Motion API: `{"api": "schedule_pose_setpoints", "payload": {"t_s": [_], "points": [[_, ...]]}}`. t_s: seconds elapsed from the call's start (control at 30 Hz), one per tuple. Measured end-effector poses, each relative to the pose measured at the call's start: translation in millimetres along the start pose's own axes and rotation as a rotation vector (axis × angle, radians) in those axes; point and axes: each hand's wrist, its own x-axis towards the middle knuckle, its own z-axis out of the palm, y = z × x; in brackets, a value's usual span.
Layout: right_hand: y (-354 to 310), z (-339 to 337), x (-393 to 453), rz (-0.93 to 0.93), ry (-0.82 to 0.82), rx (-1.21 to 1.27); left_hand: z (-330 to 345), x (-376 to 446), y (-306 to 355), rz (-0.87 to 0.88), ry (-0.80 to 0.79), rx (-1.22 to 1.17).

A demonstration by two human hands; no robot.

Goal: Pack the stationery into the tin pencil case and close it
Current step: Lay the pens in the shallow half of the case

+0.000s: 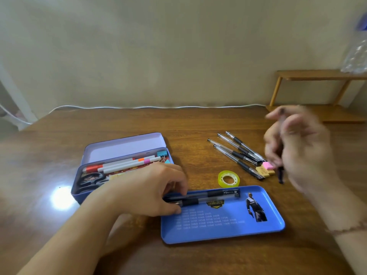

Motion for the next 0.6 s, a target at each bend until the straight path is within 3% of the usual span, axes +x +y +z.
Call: {"api": "schedule_pose_setpoints", "payload": {"t_s": [0.1, 0.17, 0.27, 0.37, 0.53, 0.6], "points": [[2.4, 23.6, -19.7, 0.118, -0.402, -0.242, 0.5, -0.4, -1.8, 0.001, 0.007, -0.012], [2.5, 31.1, -27.2, 0.159, -0.576, -0.335, 0.1, -0.8, -2.7, 0.004, 0.013, -0.022], [-5.6, 35.8, -28.2, 0.132, -0.552, -0.311, 0.8, -0.1, -3.3, 0.014, 0.024, -0.034], [-9.2, 27.8, -24.9, 0.074, -0.54, -0.438, 1.7, 1.2, -3.2, 0.034, 0.038, -0.064], [-10.8, 11.3, -19.1, 0.225, -0.808, -0.645, 2.3, 1.1, -4.0, 0.039, 0.031, -0.045], [-13.3, 13.1, -18.0, 0.227, -0.817, -0.65, 2.0, 0.2, -4.5, 0.03, 0.03, -0.028]]}}
